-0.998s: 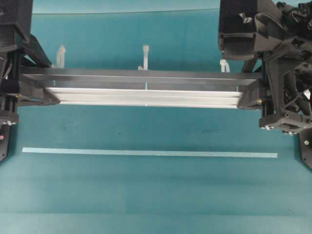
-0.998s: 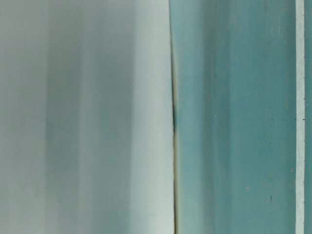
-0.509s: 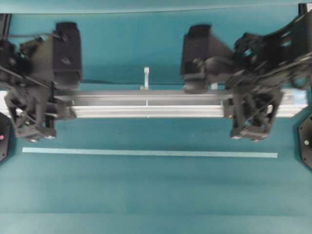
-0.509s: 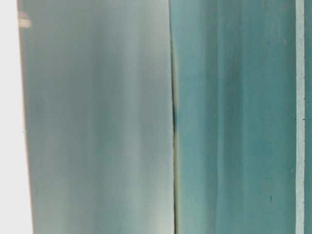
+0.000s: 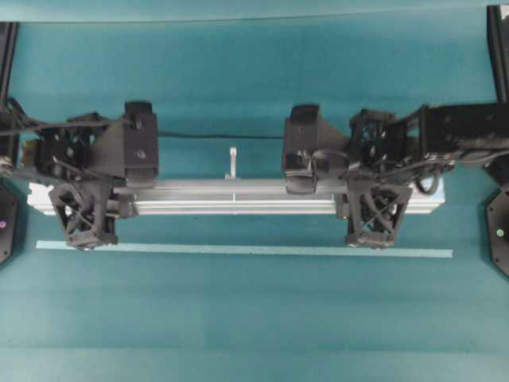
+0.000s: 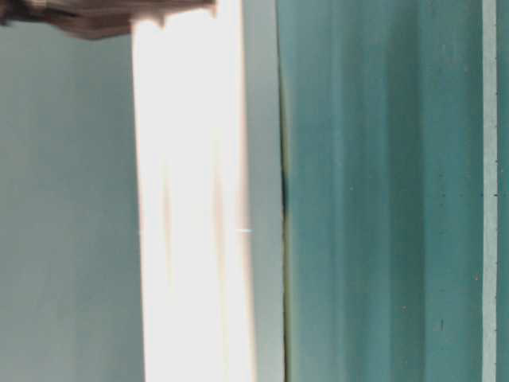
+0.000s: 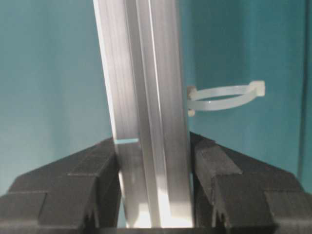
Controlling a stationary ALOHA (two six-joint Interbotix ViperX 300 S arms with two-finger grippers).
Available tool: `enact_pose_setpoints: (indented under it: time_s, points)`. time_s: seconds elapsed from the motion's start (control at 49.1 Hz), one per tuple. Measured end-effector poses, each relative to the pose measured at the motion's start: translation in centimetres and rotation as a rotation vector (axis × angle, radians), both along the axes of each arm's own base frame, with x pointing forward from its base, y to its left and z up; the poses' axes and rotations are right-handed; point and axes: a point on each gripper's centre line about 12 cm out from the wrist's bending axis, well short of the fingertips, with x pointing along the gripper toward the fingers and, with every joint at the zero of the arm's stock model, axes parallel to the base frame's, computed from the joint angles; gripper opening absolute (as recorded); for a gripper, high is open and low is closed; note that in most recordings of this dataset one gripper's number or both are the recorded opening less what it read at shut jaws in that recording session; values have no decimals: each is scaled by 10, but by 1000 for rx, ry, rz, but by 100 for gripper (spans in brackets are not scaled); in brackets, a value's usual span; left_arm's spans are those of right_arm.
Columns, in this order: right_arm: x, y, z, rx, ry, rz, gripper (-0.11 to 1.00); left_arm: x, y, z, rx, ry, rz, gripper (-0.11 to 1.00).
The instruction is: Lift the large metal rail with both hands.
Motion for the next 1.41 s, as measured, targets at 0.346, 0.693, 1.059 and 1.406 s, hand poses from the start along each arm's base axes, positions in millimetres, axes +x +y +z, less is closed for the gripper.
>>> enact_pose_setpoints:
  time_s: [0.346,0.693,1.059,1.406]
  points:
    - [0,-5,-43,-1,51,-6,38,11,2,-46,1,14,-1,36]
    - [-9,-4,-82,-3,20,-6,38,24,2,-81,-2,40,-2,36]
    - [-19,-1,-100,7,-2,-10,38,32,2,-100,-3,40,-5,36]
    - [-16,10,-116,22,0,5,38,33,-6,-114,-12,47,-13,36]
